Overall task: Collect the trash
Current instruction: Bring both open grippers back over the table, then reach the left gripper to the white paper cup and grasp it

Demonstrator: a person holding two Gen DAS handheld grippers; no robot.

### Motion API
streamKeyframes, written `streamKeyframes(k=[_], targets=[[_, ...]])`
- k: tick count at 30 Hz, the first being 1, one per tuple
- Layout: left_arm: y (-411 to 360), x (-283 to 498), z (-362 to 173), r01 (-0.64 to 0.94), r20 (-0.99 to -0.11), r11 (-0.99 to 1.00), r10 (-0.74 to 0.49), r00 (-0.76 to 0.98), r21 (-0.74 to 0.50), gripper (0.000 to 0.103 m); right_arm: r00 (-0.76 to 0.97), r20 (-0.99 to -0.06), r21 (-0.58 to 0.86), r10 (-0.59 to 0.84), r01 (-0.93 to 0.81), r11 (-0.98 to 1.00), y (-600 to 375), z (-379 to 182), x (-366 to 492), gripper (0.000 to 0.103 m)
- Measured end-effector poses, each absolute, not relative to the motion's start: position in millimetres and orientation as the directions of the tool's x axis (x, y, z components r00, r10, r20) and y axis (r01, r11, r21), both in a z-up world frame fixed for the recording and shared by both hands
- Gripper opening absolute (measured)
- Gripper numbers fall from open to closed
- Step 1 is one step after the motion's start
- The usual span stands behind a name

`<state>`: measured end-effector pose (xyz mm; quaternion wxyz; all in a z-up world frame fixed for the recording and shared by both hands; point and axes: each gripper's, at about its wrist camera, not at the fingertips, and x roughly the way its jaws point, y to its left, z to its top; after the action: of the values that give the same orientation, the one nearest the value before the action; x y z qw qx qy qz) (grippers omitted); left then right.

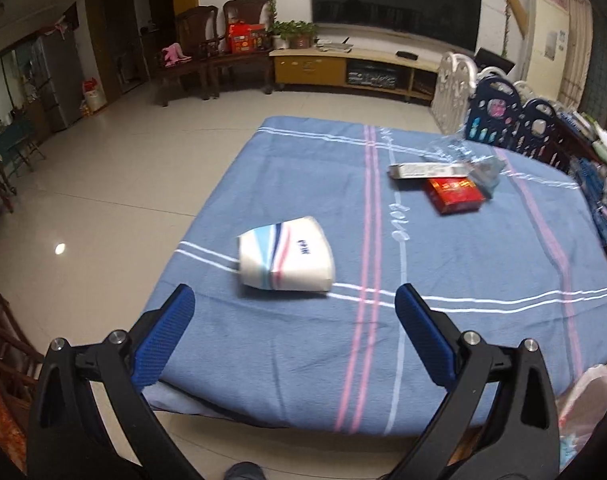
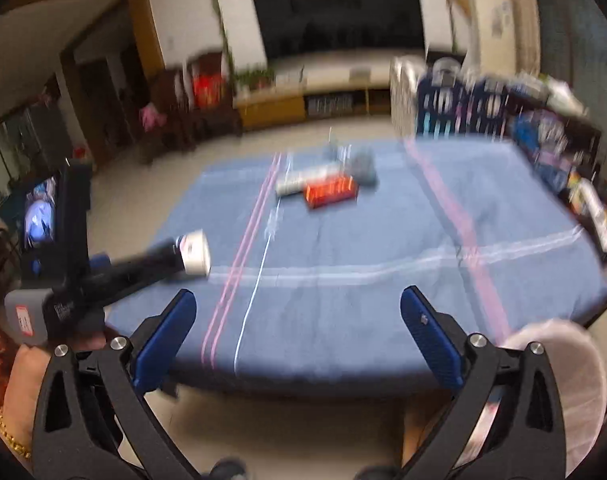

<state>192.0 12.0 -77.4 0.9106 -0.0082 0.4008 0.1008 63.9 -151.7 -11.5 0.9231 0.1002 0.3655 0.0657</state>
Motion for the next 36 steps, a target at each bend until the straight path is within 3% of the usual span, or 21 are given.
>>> streamKeyframes(k=[2, 5, 19, 24, 36], targets=[[13, 195, -85, -0.195, -0.738, 0.976, 0.202, 0.644, 0.097, 0.100, 0.738, -0.632, 0.300, 0.237, -0.049, 0.953, -158, -10, 62, 0.100], [23, 203, -95, -0.222, -0.750, 0.968, 0.231, 0.620, 0.114, 0.100, 0.741, -0.636, 0.276, 0.217, -0.044, 0.960, -159, -10, 65, 0.100], [54, 274, -147, -0.286, -0.834, 0.958, 0.166, 0.527, 0.010, 0.100, 0.707, -0.654, 0.296, 0.270, -0.090, 0.951, -150, -14, 73, 0.100], [44, 291, -154, -0.226, -0.835, 0.974, 0.143, 0.531, 0.024, 0.100, 0.697, -0.660, 0.303, 0.282, -0.097, 0.948, -150, -14, 82, 0.100], [49, 318, -181, -0.258, -0.886, 0.966, 0.126, 0.446, 0.007, 0.100, 0.676, -0.679, 0.276, 0.286, -0.125, 0.953, -146, -20, 128, 0.100]])
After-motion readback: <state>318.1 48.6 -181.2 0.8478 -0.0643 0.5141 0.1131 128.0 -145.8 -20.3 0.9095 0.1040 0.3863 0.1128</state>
